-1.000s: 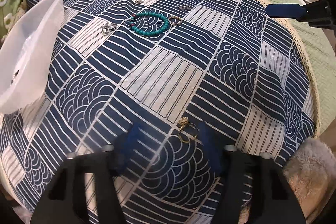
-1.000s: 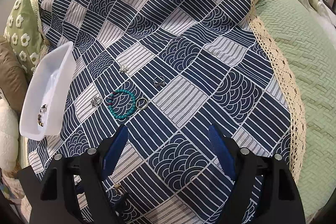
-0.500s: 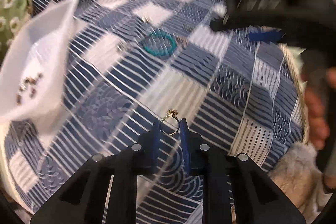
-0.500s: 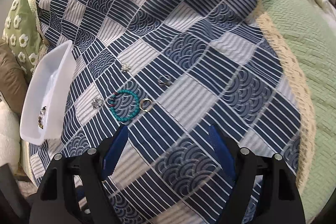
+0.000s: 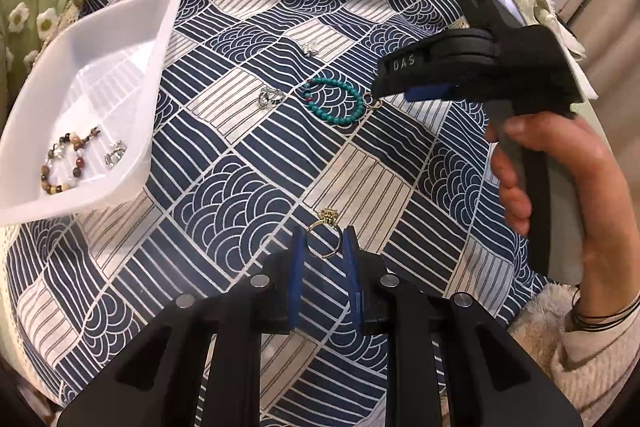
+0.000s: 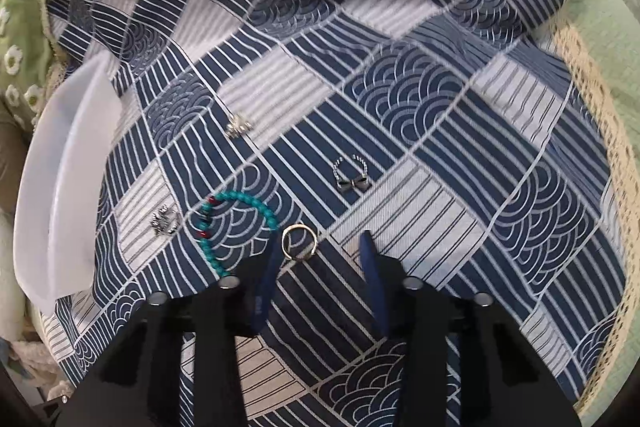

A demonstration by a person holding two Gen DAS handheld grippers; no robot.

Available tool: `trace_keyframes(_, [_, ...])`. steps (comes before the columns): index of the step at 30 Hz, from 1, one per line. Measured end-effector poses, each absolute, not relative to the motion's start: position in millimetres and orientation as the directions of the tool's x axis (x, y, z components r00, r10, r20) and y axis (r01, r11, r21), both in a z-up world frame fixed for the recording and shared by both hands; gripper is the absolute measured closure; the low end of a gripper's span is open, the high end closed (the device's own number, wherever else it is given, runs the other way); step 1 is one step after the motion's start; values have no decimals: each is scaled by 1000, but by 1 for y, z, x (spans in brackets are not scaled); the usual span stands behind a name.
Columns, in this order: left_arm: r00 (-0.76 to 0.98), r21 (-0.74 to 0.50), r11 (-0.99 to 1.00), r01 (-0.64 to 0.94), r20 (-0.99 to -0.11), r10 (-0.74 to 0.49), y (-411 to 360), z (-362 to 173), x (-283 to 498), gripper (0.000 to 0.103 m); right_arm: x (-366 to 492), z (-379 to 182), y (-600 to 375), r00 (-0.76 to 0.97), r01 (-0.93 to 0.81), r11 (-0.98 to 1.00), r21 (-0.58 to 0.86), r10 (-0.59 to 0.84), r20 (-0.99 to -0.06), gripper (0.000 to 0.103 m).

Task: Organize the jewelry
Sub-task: 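Grasp a small silver ring with the right tool while the left tool holds the gold ring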

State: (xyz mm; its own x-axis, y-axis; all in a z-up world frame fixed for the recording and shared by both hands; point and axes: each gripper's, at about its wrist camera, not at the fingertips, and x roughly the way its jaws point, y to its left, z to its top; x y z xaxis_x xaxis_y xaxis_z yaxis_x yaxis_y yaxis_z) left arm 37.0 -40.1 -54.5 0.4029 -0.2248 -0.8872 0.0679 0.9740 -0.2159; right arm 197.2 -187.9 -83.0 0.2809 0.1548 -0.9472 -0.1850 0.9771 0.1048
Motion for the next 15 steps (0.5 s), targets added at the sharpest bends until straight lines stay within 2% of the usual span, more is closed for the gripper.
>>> trace_keyframes(7, [394,-229,970,75,-887,-240,-42,-53,38,85,200,-95,-185,277,-185,979,83,133,-951,68])
trace_keyframes(8, [395,-231,970,74,-887,-241,-42,-52,37,85,201,-96,-184,289,-186,980,63,116,-950,71])
trace_keyframes(10, [395,-231,970,73,-886,-241,-41,-51,37,85,203,-97,-184,306,-184,982,44,100,-947,83])
trace_keyframes(15, [390,-235,970,66,-889,-242,-37,-52,38,85,206,-98,-190,320,-160,986,51,100,-942,97])
